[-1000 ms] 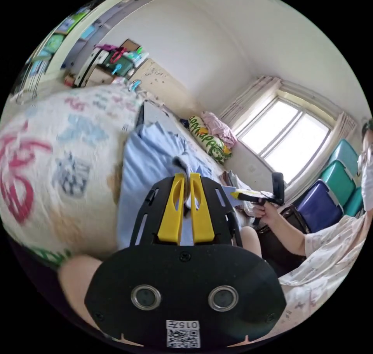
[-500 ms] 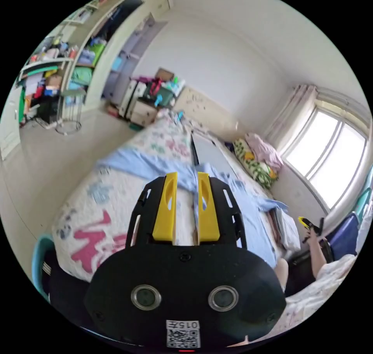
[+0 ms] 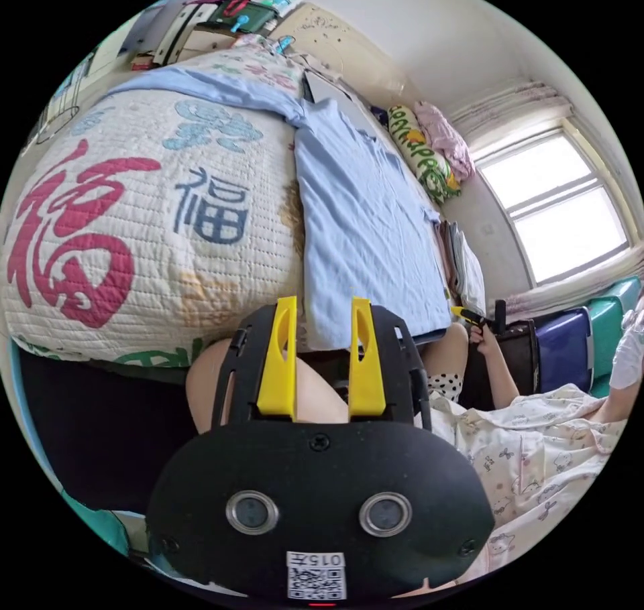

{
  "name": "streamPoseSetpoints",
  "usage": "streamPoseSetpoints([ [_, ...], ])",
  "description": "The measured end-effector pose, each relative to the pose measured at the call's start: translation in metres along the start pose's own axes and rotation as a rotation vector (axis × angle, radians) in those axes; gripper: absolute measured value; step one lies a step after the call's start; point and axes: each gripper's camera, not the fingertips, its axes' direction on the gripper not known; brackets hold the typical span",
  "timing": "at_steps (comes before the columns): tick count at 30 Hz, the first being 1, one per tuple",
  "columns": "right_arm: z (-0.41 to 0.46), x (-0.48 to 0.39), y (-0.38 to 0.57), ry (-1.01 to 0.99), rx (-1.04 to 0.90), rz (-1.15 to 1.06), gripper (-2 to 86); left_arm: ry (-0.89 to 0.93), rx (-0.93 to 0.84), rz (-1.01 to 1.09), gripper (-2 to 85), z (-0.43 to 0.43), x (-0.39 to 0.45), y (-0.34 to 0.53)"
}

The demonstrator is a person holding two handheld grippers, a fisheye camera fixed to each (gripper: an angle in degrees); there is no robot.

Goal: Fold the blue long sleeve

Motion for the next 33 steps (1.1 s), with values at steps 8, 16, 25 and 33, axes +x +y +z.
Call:
streamPoseSetpoints([
  [8, -0.034, -0.013, 0.0, 0.004, -0.047, 0.004, 10.8, -0.042, -0.037, -0.015, 4.8, 0.02, -0.013, -0.01],
  [16, -0.055, -0.026, 0.01, 0.065, -0.071, -0.03, 1.1, -0.038, 0.011, -0.006, -0.4, 0.019, -0.019, 0.0],
  [25, -0.079, -0.014, 0.026, 0.026, -0.031, 0.02, 0.4, -0.086, 0.011, 0.041, -0.7, 0.021, -0.014, 0.008],
  [33, -0.084, -0.015, 0.039, 0.055, -0.034, 0.003, 0.2, -0.099, 0.037, 0.03, -0.7, 0.018, -0.017, 0.012],
])
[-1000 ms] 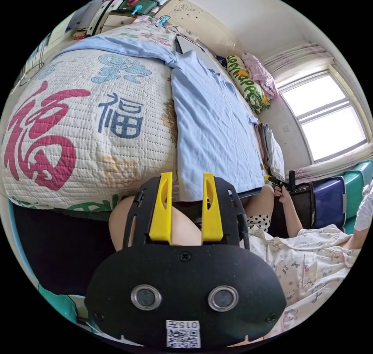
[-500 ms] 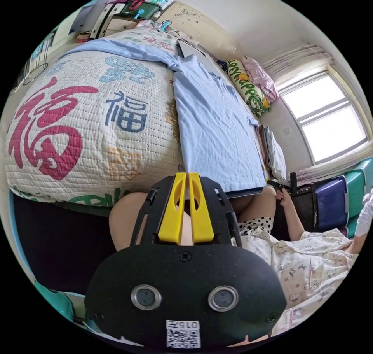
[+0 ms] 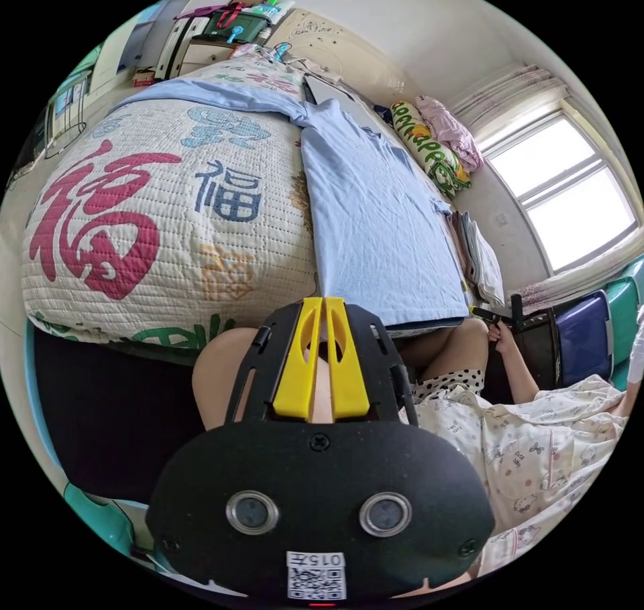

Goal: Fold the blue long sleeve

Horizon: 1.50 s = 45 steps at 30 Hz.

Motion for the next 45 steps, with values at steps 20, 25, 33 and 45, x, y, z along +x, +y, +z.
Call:
streamPoseSetpoints([
  [20, 0.049, -0.018, -0.009, 0.139, -0.132, -0.051, 0.2, -0.232, -0.207, 0.053, -0.4, 0.042, 0.039, -0.063],
  [25, 0.059, -0.026, -0.005, 0.181, -0.132, -0.075, 0.2, -0.218, -0.193, 0.044, -0.4, 0.034, 0.038, -0.066],
  [33, 0.071, -0.031, 0.001, 0.193, -0.127, -0.078, 0.1, -0.22, -0.18, 0.041, -0.5, 0.02, 0.041, -0.073],
  [45, 0.083, -0.049, 0.009, 0.271, -0.12, -0.108, 0.2, -0.335, -0.188, 0.104, -0.3, 0.003, 0.068, -0.081],
])
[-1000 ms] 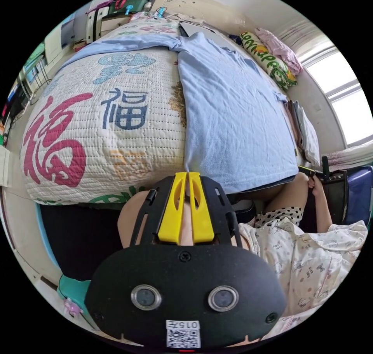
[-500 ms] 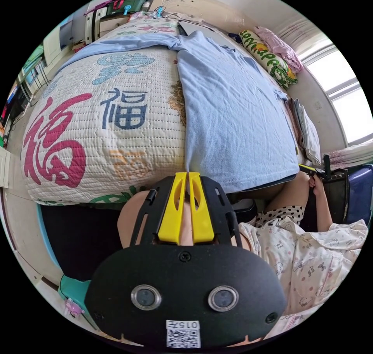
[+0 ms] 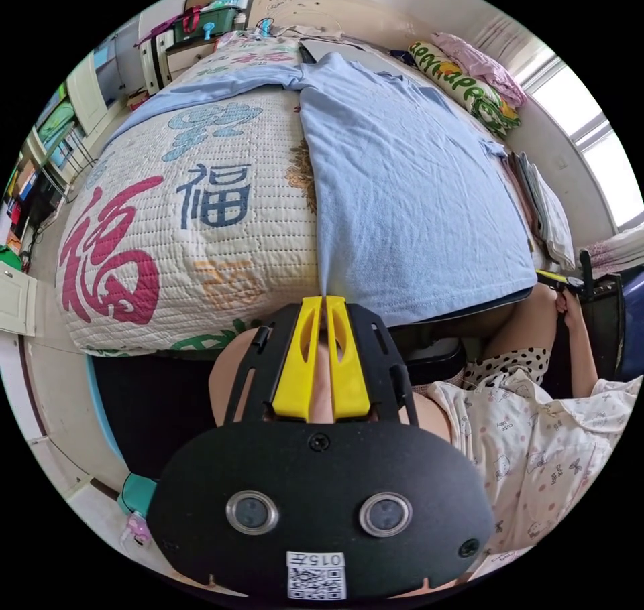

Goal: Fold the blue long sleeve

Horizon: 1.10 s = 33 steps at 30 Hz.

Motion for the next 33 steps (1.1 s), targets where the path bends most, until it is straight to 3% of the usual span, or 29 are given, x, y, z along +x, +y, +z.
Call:
streamPoseSetpoints([
  [13, -0.013, 0.008, 0.001, -0.086, 0.005, 0.039, 0.2, -0.045, 0.049, 0.008, -0.1, -0.042, 0.002, 0.005],
  [28, -0.053, -0.007, -0.012, -0.022, -0.002, 0.018, 0.2, -0.137, -0.011, 0.063, 0.1, -0.074, 0.017, -0.013],
  [33, -0.073, 0.0, -0.019, -0.061, -0.003, 0.029, 0.2, -0.078, 0.021, 0.037, 0.0, -0.097, 0.006, -0.008],
])
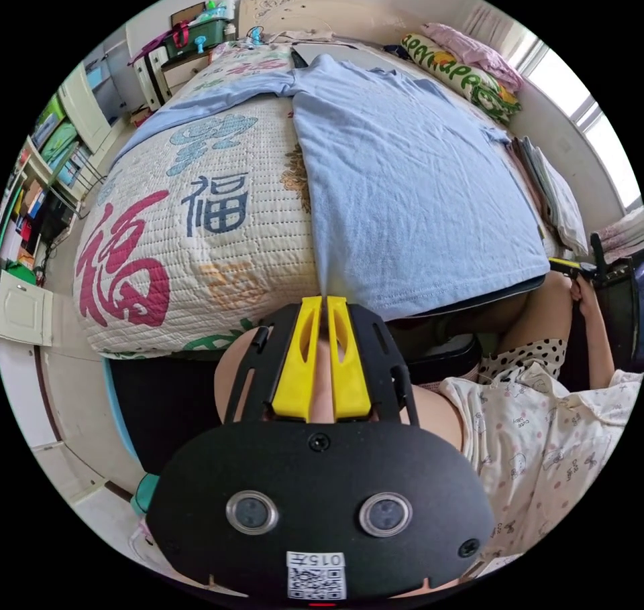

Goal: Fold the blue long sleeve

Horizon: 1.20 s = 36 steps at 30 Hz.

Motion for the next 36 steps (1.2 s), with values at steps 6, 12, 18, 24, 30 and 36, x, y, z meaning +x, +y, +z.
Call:
streamPoseSetpoints([
  [6, -0.029, 0.026, -0.01, -0.164, -0.002, 0.067, 0.3, 0.074, 0.127, -0.136, -0.5, -0.048, -0.025, 0.03],
  [12, -0.055, 0.042, -0.025, -0.277, -0.015, 0.11, 0.4, 0.03, 0.384, -0.16, -0.6, -0.132, -0.01, 0.039],
  [18, -0.085, 0.028, -0.037, -0.208, -0.002, 0.09, 0.5, -0.071, 0.596, 0.227, -0.7, -0.172, 0.11, -0.013],
  [24, -0.114, 0.017, -0.05, -0.174, -0.001, 0.065, 1.0, -0.008, 0.546, 0.428, -0.2, -0.116, 0.218, -0.11],
  [30, -0.162, 0.043, -0.056, -0.319, 0.062, 0.085, 3.1, 0.107, 0.4, 0.449, 2.0, -0.061, 0.276, -0.206],
  [36, -0.233, 0.09, -0.103, -0.417, 0.399, 0.196, 6.7, 0.147, 0.247, 0.412, 5.3, -0.014, 0.297, -0.252],
])
